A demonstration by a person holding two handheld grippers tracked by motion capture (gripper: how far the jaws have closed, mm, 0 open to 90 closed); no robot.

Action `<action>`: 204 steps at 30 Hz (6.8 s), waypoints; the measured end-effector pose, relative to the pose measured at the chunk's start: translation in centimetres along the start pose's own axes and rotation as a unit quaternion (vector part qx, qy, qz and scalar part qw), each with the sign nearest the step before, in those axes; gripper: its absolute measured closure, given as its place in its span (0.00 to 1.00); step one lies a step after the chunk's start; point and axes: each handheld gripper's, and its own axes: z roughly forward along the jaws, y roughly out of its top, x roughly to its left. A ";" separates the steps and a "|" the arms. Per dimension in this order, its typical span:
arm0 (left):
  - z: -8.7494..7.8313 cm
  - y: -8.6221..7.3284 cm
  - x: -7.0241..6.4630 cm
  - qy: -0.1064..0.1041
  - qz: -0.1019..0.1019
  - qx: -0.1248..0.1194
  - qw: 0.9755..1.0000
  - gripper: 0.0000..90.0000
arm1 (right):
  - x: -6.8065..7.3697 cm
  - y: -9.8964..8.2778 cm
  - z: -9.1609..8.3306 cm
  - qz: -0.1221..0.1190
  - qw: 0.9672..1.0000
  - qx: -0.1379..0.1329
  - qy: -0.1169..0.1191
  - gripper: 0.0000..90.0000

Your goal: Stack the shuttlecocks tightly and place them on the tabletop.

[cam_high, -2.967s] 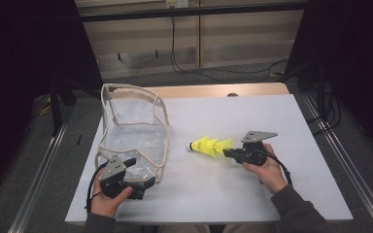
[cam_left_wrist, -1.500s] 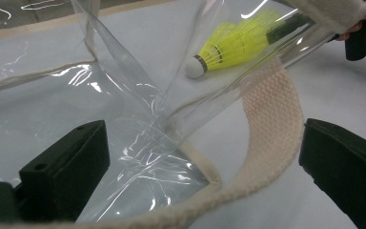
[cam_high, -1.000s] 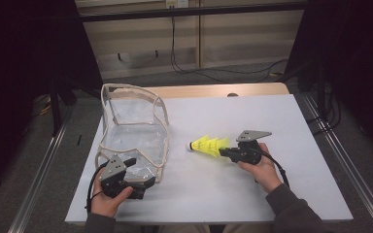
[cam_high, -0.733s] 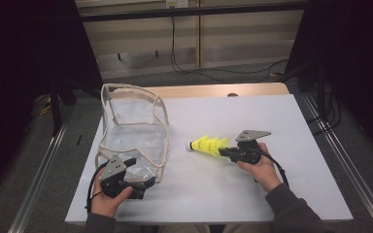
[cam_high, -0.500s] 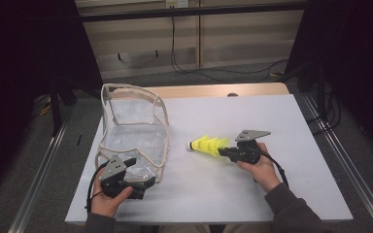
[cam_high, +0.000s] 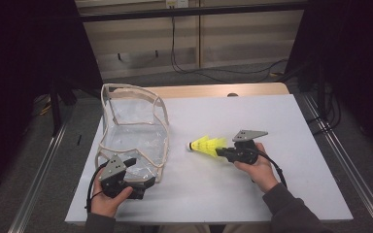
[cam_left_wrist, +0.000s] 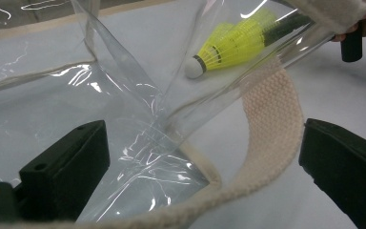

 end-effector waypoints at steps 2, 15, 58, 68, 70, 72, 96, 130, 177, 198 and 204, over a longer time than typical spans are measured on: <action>0.0 0.0 0.0 0.000 0.000 -0.001 1.000 0.03 | 0.0 0.0 0.0 0.000 1.000 0.000 0.001 0.99; 0.0 0.0 0.0 0.000 0.000 0.000 1.000 0.03 | 0.2 -0.2 0.4 -0.004 1.000 0.012 0.000 0.98; 0.0 0.0 0.0 0.001 0.000 -0.001 1.000 0.03 | 1.1 0.0 0.7 0.006 1.000 0.024 -0.018 0.38; 0.0 0.0 0.0 0.001 0.001 -0.001 1.000 0.03 | 1.2 0.1 1.5 0.021 0.999 0.023 -0.021 0.39; 0.0 0.0 0.0 0.000 0.001 0.000 1.000 0.03 | 1.3 0.1 1.7 0.023 0.999 0.020 -0.019 0.40; 0.0 0.0 0.0 0.000 0.000 0.000 1.000 0.03 | 1.3 0.1 1.8 0.021 0.999 0.021 -0.023 0.42; 0.0 0.0 0.0 -0.001 -0.001 -0.001 1.000 0.03 | 2.0 0.4 3.5 0.040 0.998 0.004 -0.049 0.56; 0.0 0.0 0.0 -0.001 0.000 -0.002 1.000 0.03 | 1.5 0.5 2.7 0.030 0.999 -0.003 -0.035 0.92; 0.1 0.0 0.0 0.002 -0.002 -0.001 1.000 0.03 | 2.7 0.9 3.3 0.021 0.996 -0.007 -0.087 0.76; 0.1 -0.1 0.0 0.001 -0.002 -0.002 1.000 0.03 | 2.6 1.2 4.3 -0.007 0.996 -0.004 -0.094 0.97; 0.1 -0.1 0.0 0.001 -0.002 -0.001 1.000 0.03 | 2.4 1.2 4.1 -0.007 0.996 -0.003 -0.086 0.96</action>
